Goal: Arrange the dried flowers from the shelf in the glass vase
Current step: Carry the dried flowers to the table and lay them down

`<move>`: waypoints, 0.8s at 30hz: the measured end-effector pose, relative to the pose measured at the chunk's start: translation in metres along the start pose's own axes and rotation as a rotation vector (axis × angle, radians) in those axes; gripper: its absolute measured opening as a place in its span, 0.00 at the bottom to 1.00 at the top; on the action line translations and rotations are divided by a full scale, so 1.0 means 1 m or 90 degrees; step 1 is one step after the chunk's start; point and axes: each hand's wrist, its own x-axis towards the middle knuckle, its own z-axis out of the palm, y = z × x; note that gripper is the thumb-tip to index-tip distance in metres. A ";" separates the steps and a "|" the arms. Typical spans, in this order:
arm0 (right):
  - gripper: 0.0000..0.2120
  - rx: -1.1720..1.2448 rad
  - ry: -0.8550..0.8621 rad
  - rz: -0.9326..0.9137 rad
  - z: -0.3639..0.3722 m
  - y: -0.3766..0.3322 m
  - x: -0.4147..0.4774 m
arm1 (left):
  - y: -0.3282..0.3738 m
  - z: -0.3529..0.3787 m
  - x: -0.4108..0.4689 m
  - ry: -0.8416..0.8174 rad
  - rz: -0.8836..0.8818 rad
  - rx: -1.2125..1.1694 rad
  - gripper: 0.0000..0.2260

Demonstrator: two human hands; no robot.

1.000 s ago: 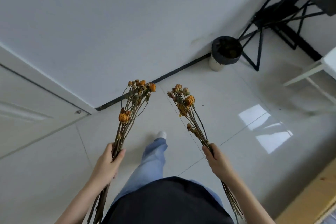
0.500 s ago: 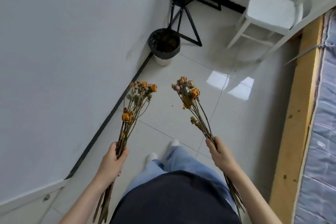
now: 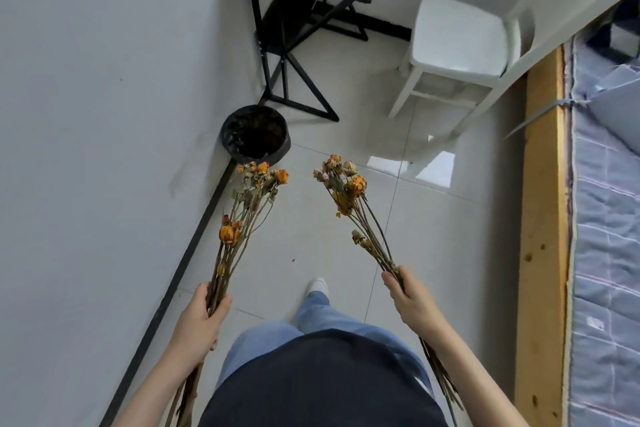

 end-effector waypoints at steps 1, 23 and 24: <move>0.14 -0.003 -0.003 -0.002 -0.012 -0.008 0.014 | 0.015 0.002 0.013 0.002 0.004 -0.004 0.04; 0.14 0.119 0.148 0.055 -0.207 -0.105 0.288 | 0.330 0.066 0.323 -0.120 0.149 0.119 0.07; 0.14 0.127 0.159 0.056 -0.218 -0.110 0.299 | 0.345 0.068 0.334 -0.126 0.154 0.129 0.06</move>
